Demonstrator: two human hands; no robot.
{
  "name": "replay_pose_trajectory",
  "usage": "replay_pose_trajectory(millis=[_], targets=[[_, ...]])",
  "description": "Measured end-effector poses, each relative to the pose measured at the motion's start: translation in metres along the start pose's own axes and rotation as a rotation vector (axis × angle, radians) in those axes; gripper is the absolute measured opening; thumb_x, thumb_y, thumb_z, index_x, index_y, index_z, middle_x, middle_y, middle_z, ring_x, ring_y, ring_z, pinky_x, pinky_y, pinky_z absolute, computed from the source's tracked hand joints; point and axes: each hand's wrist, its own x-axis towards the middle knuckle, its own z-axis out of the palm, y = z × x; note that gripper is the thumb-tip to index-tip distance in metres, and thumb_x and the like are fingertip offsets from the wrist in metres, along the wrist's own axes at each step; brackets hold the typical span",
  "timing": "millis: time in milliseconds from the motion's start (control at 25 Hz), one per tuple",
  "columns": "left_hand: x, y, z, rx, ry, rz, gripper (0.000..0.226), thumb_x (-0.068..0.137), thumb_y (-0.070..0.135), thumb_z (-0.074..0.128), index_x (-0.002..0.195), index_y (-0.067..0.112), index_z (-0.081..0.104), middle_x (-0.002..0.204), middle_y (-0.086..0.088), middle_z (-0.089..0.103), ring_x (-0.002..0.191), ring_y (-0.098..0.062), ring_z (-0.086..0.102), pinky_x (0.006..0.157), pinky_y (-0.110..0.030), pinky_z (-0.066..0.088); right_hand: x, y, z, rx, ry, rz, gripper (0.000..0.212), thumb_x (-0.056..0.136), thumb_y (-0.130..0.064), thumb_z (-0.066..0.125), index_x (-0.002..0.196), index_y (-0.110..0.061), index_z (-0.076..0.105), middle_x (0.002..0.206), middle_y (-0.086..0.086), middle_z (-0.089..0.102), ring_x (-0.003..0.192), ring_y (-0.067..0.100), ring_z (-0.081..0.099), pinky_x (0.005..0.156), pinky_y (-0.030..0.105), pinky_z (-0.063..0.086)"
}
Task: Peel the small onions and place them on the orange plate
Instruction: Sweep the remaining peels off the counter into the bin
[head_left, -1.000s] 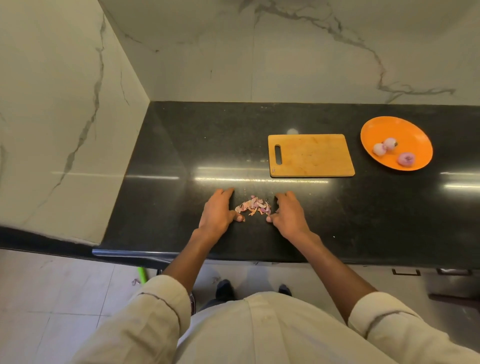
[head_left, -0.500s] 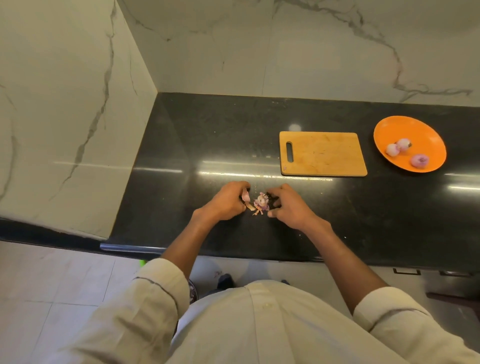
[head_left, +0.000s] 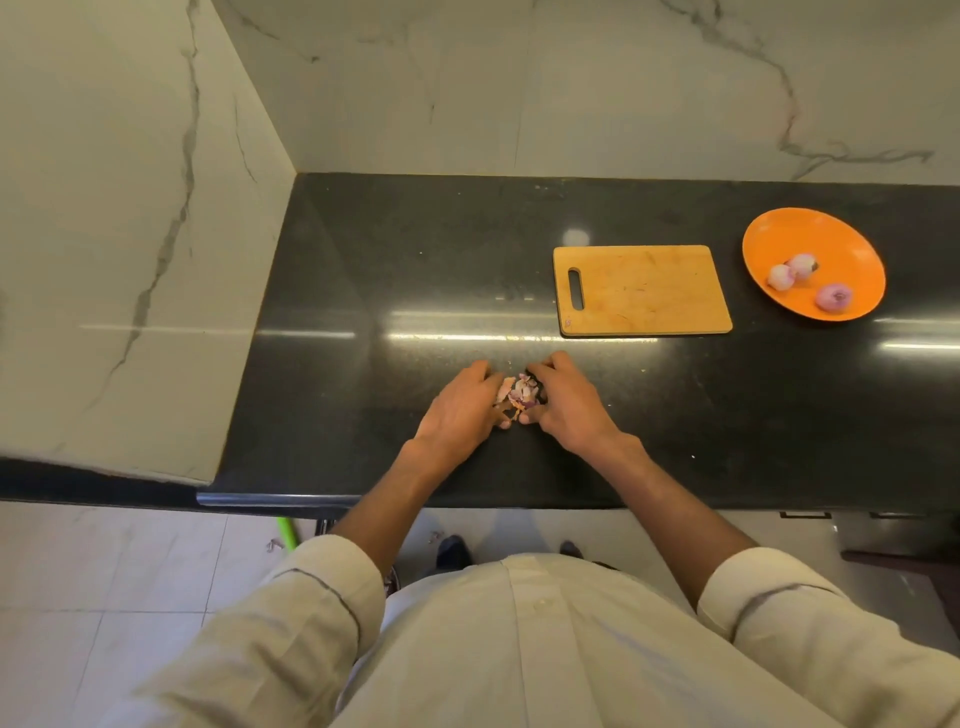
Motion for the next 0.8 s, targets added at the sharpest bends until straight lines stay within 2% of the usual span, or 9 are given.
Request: replay_pose_trajectory(millis=[80, 200, 280, 360, 480, 560, 640, 800], targets=[[0.002, 0.002, 0.003, -0.02, 0.018, 0.034, 0.045, 0.095, 0.016, 0.077, 0.138, 0.009, 0.064, 0.126, -0.009, 0.058, 0.106, -0.028, 0.064, 0.092, -0.039, 0.055, -0.001, -0.002, 0.003, -0.024, 0.029, -0.045, 0.054, 0.089, -0.01, 0.08, 0.139, -0.011, 0.061, 0.127, 0.002, 0.05, 0.111, 0.023, 0.06, 0.101, 0.036, 0.052], [0.009, 0.001, 0.006, -0.081, 0.059, -0.004, 0.024, 0.098, 0.014, 0.069, 0.122, 0.011, 0.074, 0.11, -0.009, 0.066, 0.098, -0.031, 0.067, 0.081, -0.035, 0.048, -0.002, -0.006, 0.01, -0.03, 0.09, -0.111, 0.033, 0.092, -0.004, 0.071, 0.124, -0.01, 0.07, 0.116, 0.003, 0.055, 0.099, 0.023, 0.061, 0.09, 0.036, 0.053], [0.013, -0.002, 0.01, -0.087, 0.099, -0.019, 0.021, 0.099, 0.015, 0.068, 0.116, 0.013, 0.078, 0.103, -0.009, 0.071, 0.094, -0.032, 0.069, 0.079, -0.038, 0.051, -0.002, -0.008, 0.018, -0.02, 0.122, -0.107, 0.025, 0.092, -0.003, 0.069, 0.114, -0.014, 0.074, 0.107, 0.002, 0.057, 0.091, 0.021, 0.059, 0.084, 0.037, 0.053], [0.014, -0.002, 0.015, -0.085, 0.132, -0.026, 0.019, 0.099, 0.017, 0.068, 0.113, 0.015, 0.081, 0.1, -0.01, 0.074, 0.091, -0.033, 0.07, 0.081, -0.044, 0.056, -0.005, -0.01, 0.026, 0.0, 0.186, -0.072, 0.027, 0.091, 0.0, 0.07, 0.111, -0.016, 0.076, 0.102, 0.0, 0.059, 0.088, 0.019, 0.059, 0.082, 0.036, 0.054], [0.01, 0.003, 0.02, -0.068, 0.151, -0.038, 0.019, 0.102, 0.016, 0.066, 0.112, 0.015, 0.082, 0.101, -0.008, 0.079, 0.09, -0.03, 0.073, 0.083, -0.043, 0.058, -0.011, -0.014, 0.036, 0.076, 0.281, 0.01, 0.032, 0.089, 0.006, 0.069, 0.111, -0.013, 0.08, 0.102, 0.002, 0.066, 0.091, 0.021, 0.063, 0.083, 0.035, 0.055], [0.002, 0.008, 0.026, -0.066, 0.19, -0.064, 0.02, 0.102, 0.013, 0.064, 0.109, 0.015, 0.083, 0.099, -0.008, 0.08, 0.088, -0.03, 0.074, 0.082, -0.043, 0.059, -0.015, -0.02, 0.038, 0.135, 0.316, 0.079, 0.032, 0.089, 0.007, 0.069, 0.11, -0.014, 0.082, 0.105, 0.002, 0.07, 0.094, 0.02, 0.065, 0.083, 0.029, 0.051], [-0.011, 0.012, 0.034, -0.132, 0.245, -0.117, 0.02, 0.102, 0.011, 0.065, 0.105, 0.013, 0.084, 0.096, -0.008, 0.081, 0.086, -0.029, 0.075, 0.082, -0.044, 0.06, -0.021, -0.025, 0.035, 0.184, 0.315, 0.136, 0.027, 0.091, 0.003, 0.071, 0.108, -0.015, 0.083, 0.107, 0.002, 0.074, 0.096, 0.02, 0.067, 0.084, 0.028, 0.051], [-0.038, 0.025, 0.038, -0.395, 0.348, -0.267, 0.019, 0.099, 0.006, 0.068, 0.108, 0.011, 0.084, 0.103, -0.005, 0.082, 0.094, -0.017, 0.074, 0.091, -0.031, 0.059, -0.035, -0.025, 0.028, 0.452, 0.188, 0.294, 0.014, 0.092, -0.011, 0.078, 0.101, -0.019, 0.085, 0.097, 0.0, 0.08, 0.091, 0.012, 0.068, 0.084, 0.03, 0.057]])
